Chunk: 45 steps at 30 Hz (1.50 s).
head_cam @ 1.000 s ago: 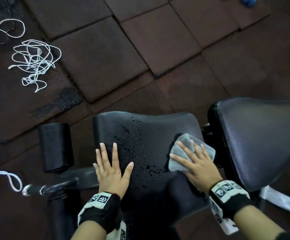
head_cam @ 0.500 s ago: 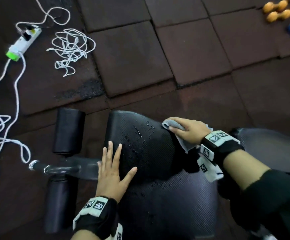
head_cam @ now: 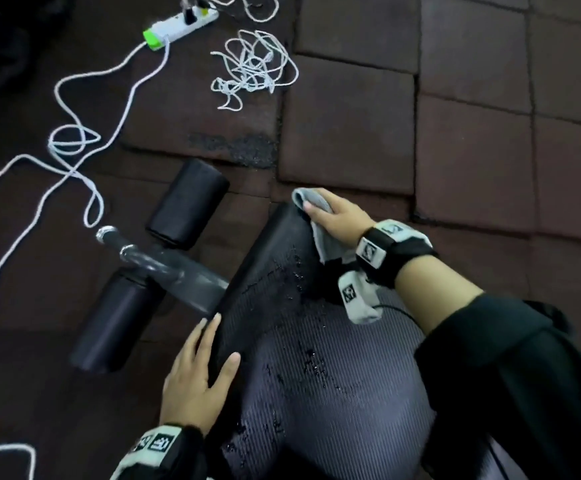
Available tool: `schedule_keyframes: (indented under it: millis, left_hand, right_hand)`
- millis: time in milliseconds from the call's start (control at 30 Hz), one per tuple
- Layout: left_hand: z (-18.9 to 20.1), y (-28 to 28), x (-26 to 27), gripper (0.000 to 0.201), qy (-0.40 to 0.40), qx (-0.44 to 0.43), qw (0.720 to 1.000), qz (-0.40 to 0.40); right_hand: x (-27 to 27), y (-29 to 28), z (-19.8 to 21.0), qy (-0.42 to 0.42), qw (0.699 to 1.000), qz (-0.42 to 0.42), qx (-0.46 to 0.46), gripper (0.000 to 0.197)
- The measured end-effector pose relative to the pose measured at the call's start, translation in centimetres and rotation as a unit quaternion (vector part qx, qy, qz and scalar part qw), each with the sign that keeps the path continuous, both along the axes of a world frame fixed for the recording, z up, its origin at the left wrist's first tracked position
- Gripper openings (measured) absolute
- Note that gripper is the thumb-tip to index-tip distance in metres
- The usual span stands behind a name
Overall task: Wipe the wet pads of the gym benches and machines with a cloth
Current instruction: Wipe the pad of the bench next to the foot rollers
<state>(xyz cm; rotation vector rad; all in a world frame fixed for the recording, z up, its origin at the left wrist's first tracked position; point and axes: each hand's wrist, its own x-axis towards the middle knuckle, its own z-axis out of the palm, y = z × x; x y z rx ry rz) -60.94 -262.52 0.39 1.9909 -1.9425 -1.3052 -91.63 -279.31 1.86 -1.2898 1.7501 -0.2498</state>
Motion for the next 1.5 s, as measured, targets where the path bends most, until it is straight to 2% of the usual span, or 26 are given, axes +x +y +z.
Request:
schedule_keyframes:
  millis: [100, 200, 333, 400, 500, 567, 667, 733, 800, 900, 1000, 1033, 1167, 1233, 1300, 1400, 1500]
  left_hand:
    - [0.2, 0.1, 0.0, 0.062, -0.003, 0.004, 1.000, -0.003]
    - [0.5, 0.1, -0.2, 0.062, -0.009, 0.007, 1.000, 0.003]
    - [0.5, 0.2, -0.2, 0.062, -0.007, 0.000, 1.000, 0.004]
    - [0.5, 0.3, -0.2, 0.062, -0.010, 0.003, 1.000, 0.004]
    - [0.5, 0.1, -0.2, 0.062, -0.017, 0.008, 1.000, 0.001]
    - [0.5, 0.1, -0.2, 0.061, -0.018, 0.009, 1.000, 0.002]
    - [0.3, 0.2, -0.2, 0.060, -0.015, 0.005, 1.000, 0.005]
    - [0.3, 0.2, -0.2, 0.060, -0.013, 0.004, 1.000, 0.004]
    - [0.3, 0.2, -0.2, 0.061, -0.012, 0.002, 1.000, 0.004]
    - [0.3, 0.2, -0.2, 0.062, -0.008, 0.002, 1.000, 0.003]
    - [0.2, 0.2, -0.2, 0.061, -0.007, 0.001, 1.000, -0.002]
    - [0.2, 0.2, -0.2, 0.061, -0.008, 0.000, 1.000, -0.003]
    - [0.1, 0.3, -0.1, 0.062, -0.016, -0.002, 1.000, -0.008]
    - [0.1, 0.2, -0.1, 0.062, -0.015, -0.003, 1.000, -0.008]
    - [0.1, 0.2, -0.1, 0.062, -0.014, -0.005, 1.000, -0.008]
    - [0.0, 0.2, -0.1, 0.063, -0.010, -0.007, 1.000, -0.004]
    - [-0.1, 0.2, -0.1, 0.063, -0.010, -0.009, 1.000, -0.004]
  right_hand:
    - [1.0, -1.3, 0.4, 0.002, 1.000, 0.031, 0.003, 0.029]
    - [-0.3, 0.9, 0.7, -0.030, 0.999, 0.001, -0.016, 0.018]
    - [-1.1, 2.9, 1.0, -0.015, 0.999, -0.025, -0.033, 0.020]
    - [-0.3, 2.3, 0.9, 0.027, 0.997, -0.001, -0.066, 0.028]
    - [1.8, 0.9, 0.3, 0.092, 0.983, 0.092, -0.130, 0.035]
    - [3.1, 0.5, 0.0, 0.153, 0.950, 0.201, -0.180, 0.041]
    - [5.4, 2.0, 0.5, 0.237, 0.881, 0.345, -0.222, 0.044]
    - [6.8, 5.0, 0.8, 0.221, 0.846, 0.417, -0.248, 0.046]
    - [7.3, 8.7, 1.0, 0.196, 0.824, 0.468, -0.250, 0.049]
    - [4.3, 12.5, 0.7, 0.196, 0.819, 0.471, -0.262, 0.053]
    - [0.3, 13.6, 0.7, 0.230, 0.810, 0.453, -0.292, 0.055]
    - [-0.8, 13.3, 0.7, 0.239, 0.822, 0.430, -0.287, 0.058]
    - [-2.5, 9.5, 0.8, 0.215, 0.913, 0.273, -0.214, 0.056]
    - [-1.1, 6.6, 0.7, 0.199, 0.930, 0.239, -0.197, 0.052]
    - [1.8, 3.9, 0.7, 0.237, 0.920, 0.242, -0.196, 0.048]
    - [7.1, 3.2, 0.7, 0.302, 0.872, 0.305, -0.234, 0.046]
    - [10.6, 7.5, 0.7, 0.260, 0.839, 0.396, -0.270, 0.048]
